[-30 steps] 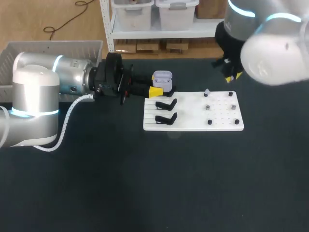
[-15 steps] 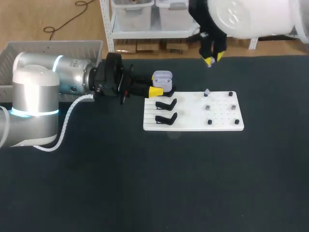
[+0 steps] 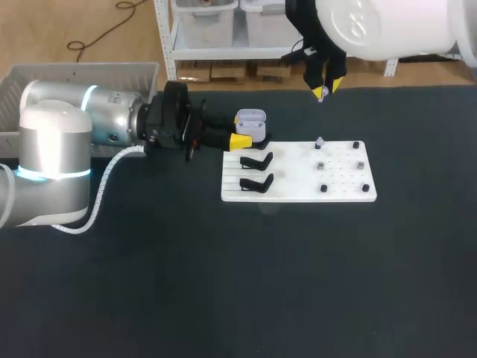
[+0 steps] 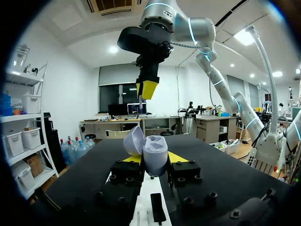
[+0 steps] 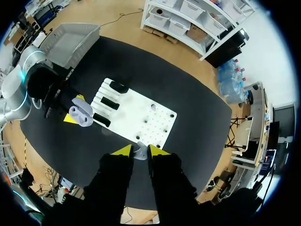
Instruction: Pick up each earbud case from the left stands, insert the matching earbuds, close the lid, and place the case in the box.
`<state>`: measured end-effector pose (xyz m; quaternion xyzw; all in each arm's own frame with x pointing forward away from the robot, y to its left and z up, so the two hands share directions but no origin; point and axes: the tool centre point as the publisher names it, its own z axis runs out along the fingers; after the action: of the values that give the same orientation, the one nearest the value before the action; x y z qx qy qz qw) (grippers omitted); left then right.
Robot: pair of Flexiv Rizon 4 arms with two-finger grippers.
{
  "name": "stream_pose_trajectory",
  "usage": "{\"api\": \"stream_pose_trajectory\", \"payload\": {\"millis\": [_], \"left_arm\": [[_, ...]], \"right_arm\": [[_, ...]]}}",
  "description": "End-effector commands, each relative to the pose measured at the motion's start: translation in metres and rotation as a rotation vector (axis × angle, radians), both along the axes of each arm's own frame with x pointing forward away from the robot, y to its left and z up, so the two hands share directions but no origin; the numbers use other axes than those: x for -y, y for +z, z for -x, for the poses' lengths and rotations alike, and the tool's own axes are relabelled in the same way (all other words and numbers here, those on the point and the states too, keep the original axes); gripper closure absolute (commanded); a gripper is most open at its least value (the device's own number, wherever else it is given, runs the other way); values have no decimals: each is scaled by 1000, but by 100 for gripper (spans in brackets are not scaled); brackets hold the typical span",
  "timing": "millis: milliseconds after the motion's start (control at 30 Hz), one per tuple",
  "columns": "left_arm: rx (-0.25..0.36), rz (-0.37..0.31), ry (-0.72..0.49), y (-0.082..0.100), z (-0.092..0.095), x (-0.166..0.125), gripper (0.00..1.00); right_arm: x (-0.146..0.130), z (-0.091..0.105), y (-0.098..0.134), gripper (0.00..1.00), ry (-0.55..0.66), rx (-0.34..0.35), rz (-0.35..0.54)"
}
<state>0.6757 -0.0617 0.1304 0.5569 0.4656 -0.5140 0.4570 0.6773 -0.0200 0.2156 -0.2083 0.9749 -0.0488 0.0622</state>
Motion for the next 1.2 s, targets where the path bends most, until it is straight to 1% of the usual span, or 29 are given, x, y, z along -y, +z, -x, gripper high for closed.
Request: {"api": "stream_pose_trajectory", "payload": {"millis": [33, 167, 200, 233, 267, 300, 367, 467, 567, 633, 733, 867, 1100, 1200], "left_arm": [[-1, -2, -3, 0, -1, 0, 100], [-1, -2, -3, 0, -1, 0, 100], [-1, -2, -3, 0, -1, 0, 100], [-1, -2, -3, 0, -1, 0, 100], [-1, -2, -3, 0, -1, 0, 100], [-1, -2, -3, 0, -1, 0, 100], [-1, -2, -3, 0, -1, 0, 100], [-1, -2, -3, 0, -1, 0, 100], [-1, -2, -3, 0, -1, 0, 100], [-1, -2, -3, 0, -1, 0, 100], [-1, -2, -3, 0, -1, 0, 100], [-1, -2, -3, 0, -1, 0, 100], [-1, -2, -3, 0, -1, 0, 100], [-1, -2, -3, 0, -1, 0, 100]], "right_arm": [[1, 2, 0, 100, -1, 7, -2], [1, 2, 0, 100, -1, 7, -2], [-3, 4, 4, 100, -1, 21, 43], [-9, 7, 10, 100, 13, 49, 132], [-16, 10, 18, 100, 7, 76, 177], [-19, 12, 24, 100, -7, 89, 174], [-31, 16, 42, 100, -62, 126, 222], [-40, 20, 51, 100, -138, 103, 255], [-48, 22, 52, 100, -213, 42, 258], [-53, 21, 48, 100, -248, 18, 256], [-62, 23, 41, 100, -286, -16, 222], [-75, 24, 33, 100, -300, -48, 186], [-87, 22, 19, 100, -310, -107, 126], [-87, 22, 19, 100, -310, -107, 126]]}}
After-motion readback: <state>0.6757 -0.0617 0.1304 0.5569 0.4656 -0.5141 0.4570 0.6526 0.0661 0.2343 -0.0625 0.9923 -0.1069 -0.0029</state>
